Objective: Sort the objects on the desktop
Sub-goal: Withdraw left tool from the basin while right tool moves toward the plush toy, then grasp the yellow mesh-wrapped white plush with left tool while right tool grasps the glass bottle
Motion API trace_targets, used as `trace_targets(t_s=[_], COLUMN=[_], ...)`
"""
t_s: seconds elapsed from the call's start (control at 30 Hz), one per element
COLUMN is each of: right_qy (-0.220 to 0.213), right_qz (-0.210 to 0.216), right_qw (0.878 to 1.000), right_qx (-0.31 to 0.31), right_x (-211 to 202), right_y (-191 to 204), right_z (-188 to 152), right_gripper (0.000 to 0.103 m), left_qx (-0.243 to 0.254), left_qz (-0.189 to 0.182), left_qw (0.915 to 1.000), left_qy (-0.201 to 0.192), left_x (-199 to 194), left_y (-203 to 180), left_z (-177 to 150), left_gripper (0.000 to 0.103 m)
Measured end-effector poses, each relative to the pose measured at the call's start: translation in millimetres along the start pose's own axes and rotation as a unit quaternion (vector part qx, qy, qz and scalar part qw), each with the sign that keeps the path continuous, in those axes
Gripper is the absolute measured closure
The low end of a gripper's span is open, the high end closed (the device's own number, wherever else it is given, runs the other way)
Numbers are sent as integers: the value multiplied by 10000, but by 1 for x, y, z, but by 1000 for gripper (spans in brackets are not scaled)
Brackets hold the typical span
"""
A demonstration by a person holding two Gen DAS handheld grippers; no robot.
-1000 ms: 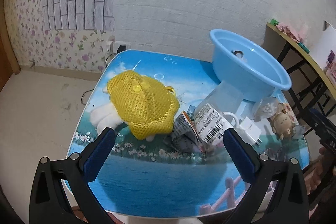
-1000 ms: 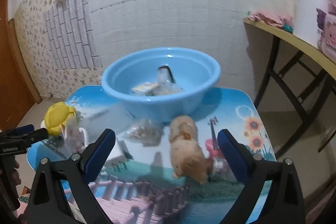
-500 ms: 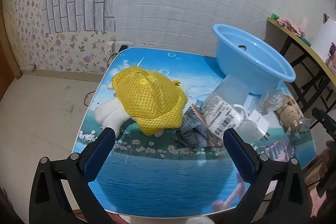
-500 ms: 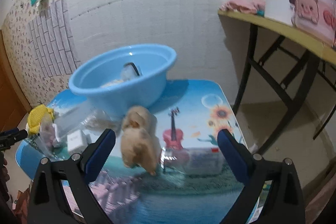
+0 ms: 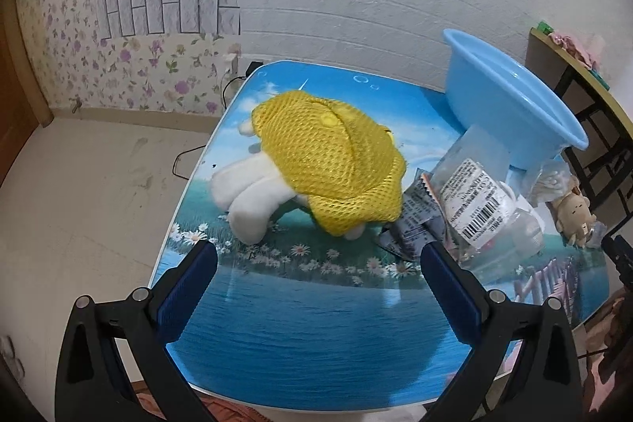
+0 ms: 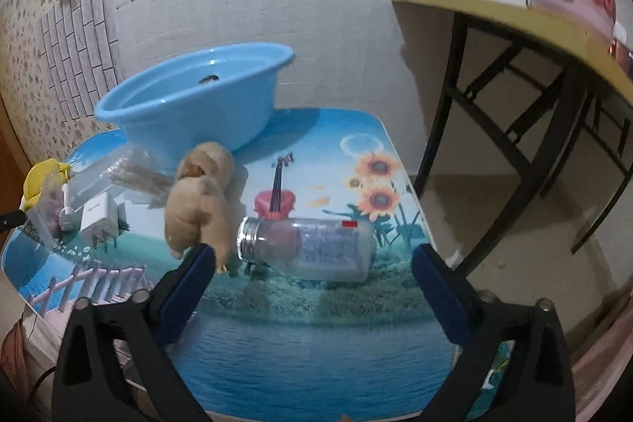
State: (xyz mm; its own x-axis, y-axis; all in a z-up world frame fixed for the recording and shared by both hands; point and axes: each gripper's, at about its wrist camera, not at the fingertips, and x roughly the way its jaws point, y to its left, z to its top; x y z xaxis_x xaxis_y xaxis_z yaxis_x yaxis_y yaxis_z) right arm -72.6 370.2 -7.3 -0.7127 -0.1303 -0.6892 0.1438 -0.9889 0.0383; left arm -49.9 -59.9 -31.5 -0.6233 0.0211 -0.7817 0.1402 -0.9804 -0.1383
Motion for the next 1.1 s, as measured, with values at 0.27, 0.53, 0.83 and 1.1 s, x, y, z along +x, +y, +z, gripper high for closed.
trace_targets(t_s=[0.27,0.53,0.83,1.1], right_qy=[114,172,245,384], right_qz=[-55,-10,29,42], right_qw=[9996,9996,9995,9992], right_qx=[262,205,201,108], right_x=[14,25,41,49], right_y=[-4,-3,-7,-9], right_z=[5,7,11,10], right_gripper=[0,0,0,14], left_qx=[-86,-112,245,269], left_qz=[-50,-217,54,-79], left_qw=[9999,9997,9995,9993], left_qy=[-32,32,167,228], left_x=[3,14,47,67], left_y=[6,2,-5,-8], left_z=[8,25,55,58], left_gripper=[0,0,0,0])
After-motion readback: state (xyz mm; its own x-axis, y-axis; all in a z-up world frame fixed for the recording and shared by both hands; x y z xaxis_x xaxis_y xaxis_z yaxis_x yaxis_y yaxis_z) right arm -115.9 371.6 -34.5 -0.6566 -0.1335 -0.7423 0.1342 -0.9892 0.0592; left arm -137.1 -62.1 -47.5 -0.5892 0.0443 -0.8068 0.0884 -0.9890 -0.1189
